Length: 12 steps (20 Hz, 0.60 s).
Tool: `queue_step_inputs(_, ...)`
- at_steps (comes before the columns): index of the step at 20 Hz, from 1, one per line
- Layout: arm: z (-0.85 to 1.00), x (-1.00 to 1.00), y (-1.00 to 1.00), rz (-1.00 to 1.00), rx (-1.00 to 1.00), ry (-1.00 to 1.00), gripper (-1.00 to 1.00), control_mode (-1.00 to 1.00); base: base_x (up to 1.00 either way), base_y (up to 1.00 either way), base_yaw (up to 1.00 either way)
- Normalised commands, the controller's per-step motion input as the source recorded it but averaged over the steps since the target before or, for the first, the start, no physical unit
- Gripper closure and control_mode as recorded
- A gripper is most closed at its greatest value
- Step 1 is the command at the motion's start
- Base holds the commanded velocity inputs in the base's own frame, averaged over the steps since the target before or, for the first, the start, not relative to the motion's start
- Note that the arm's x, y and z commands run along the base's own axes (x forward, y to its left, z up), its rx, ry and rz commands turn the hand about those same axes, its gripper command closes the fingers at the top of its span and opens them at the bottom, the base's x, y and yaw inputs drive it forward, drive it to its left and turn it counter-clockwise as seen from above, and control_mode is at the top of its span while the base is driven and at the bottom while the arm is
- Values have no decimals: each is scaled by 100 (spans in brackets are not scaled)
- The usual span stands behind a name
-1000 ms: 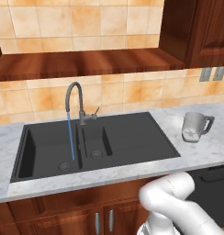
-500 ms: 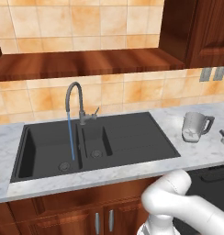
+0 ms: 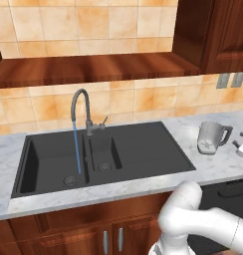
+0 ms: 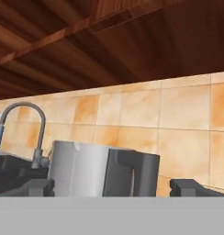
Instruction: Turn on the sink faucet and place the jug under the water for a few seconds to fill it up.
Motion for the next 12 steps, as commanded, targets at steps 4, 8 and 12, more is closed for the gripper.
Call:
queue_step_inputs(4, -21, 55, -13, 13, 0, 3, -100, -100, 0, 0, 0)
queue_step_inputs(8, -26, 44, -17, 9, 0, 2, -100, -100, 0, 0, 0)
queue_step_inputs(12, -28, 35, -20, 8, 0, 2, -100, -100, 0, 0, 0)
